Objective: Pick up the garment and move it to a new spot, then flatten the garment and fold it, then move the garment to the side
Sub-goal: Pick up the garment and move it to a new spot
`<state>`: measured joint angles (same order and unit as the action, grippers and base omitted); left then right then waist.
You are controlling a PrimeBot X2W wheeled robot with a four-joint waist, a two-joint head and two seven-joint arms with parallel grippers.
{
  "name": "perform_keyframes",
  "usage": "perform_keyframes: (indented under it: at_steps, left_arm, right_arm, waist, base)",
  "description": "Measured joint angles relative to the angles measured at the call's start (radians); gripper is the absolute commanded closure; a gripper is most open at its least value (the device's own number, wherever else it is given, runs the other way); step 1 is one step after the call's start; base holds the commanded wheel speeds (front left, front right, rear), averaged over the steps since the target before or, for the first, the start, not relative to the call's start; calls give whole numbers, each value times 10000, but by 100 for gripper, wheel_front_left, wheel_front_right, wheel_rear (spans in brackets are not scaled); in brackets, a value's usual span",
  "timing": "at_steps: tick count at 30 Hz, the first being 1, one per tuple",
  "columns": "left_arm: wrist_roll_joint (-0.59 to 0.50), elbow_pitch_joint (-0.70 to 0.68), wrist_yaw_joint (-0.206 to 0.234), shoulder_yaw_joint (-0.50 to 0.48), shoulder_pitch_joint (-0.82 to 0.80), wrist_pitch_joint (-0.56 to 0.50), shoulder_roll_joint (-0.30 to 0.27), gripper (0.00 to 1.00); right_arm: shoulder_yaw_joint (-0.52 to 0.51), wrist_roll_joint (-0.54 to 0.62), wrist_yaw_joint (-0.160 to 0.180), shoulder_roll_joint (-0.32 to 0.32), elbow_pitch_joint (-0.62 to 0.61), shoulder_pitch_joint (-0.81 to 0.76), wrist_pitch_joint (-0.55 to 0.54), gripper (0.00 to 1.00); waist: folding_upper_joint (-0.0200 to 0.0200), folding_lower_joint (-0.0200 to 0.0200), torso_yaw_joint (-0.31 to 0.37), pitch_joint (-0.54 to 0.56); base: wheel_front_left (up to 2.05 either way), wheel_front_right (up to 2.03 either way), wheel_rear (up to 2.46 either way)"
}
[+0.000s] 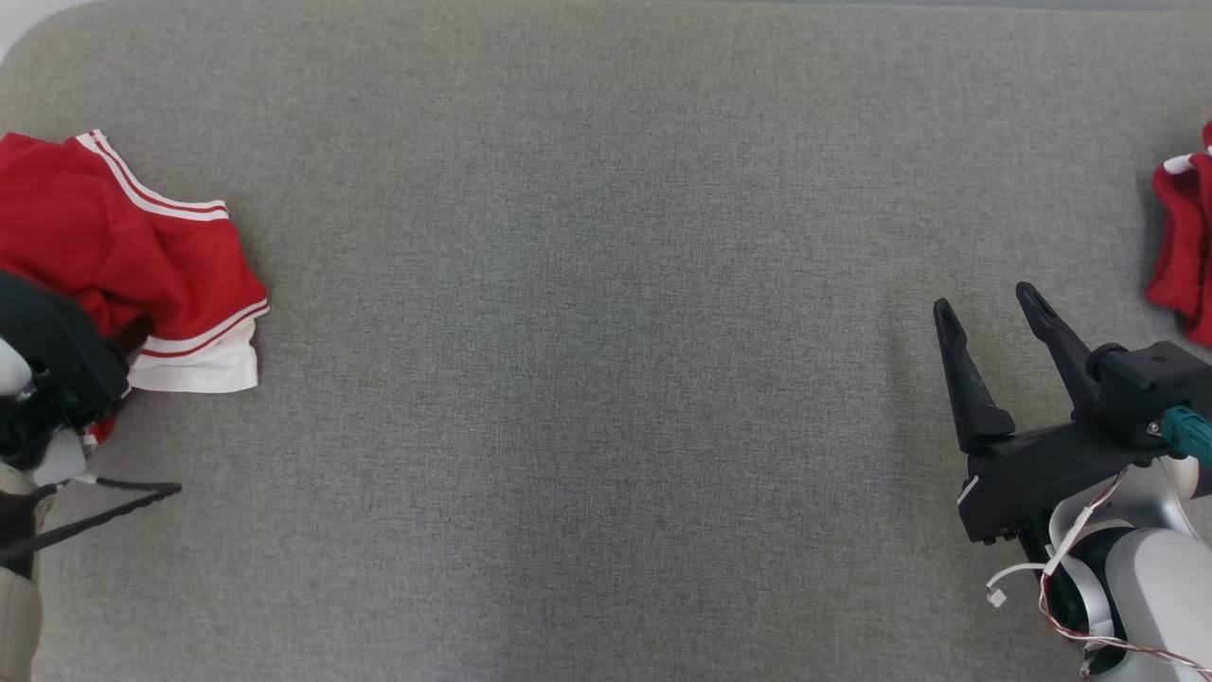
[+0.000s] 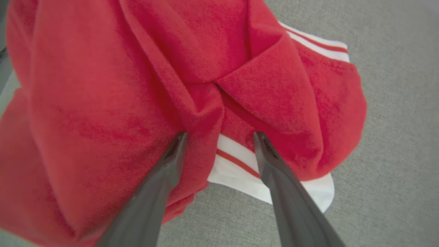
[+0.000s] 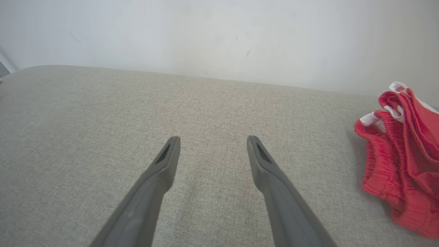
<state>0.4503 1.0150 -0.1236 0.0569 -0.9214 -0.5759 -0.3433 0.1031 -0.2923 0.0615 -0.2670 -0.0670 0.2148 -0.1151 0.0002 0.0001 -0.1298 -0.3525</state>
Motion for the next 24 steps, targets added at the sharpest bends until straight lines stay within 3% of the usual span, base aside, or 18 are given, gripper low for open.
perform_keyframes:
  at_steps: [6,7,8,24]
  left_arm:
    - [-27,360,-8,267,-59,-408,-119,2]
    - [-75,389,-10,376,-58,-466,-138,71]
    - [-144,397,-10,516,-59,-489,-153,100]
    - [161,-21,-12,1476,-695,-100,-52,100]
  right_arm:
    - [111,65,0,8,-6,2,-84,0]
    - [138,82,0,10,-2,7,-88,0]
    - [140,84,0,10,-4,6,-92,0]
    - [111,81,10,61,418,-1,-73,0]
  waist:
    - [0,-2,14,-54]
    - [0,-2,26,-61]
    - [-1,-2,36,-66]
    - [-2,-2,-92,218]
  base:
    - [0,0,0]
    - [0,0,0]
    - [0,0,0]
    - [0,0,0]
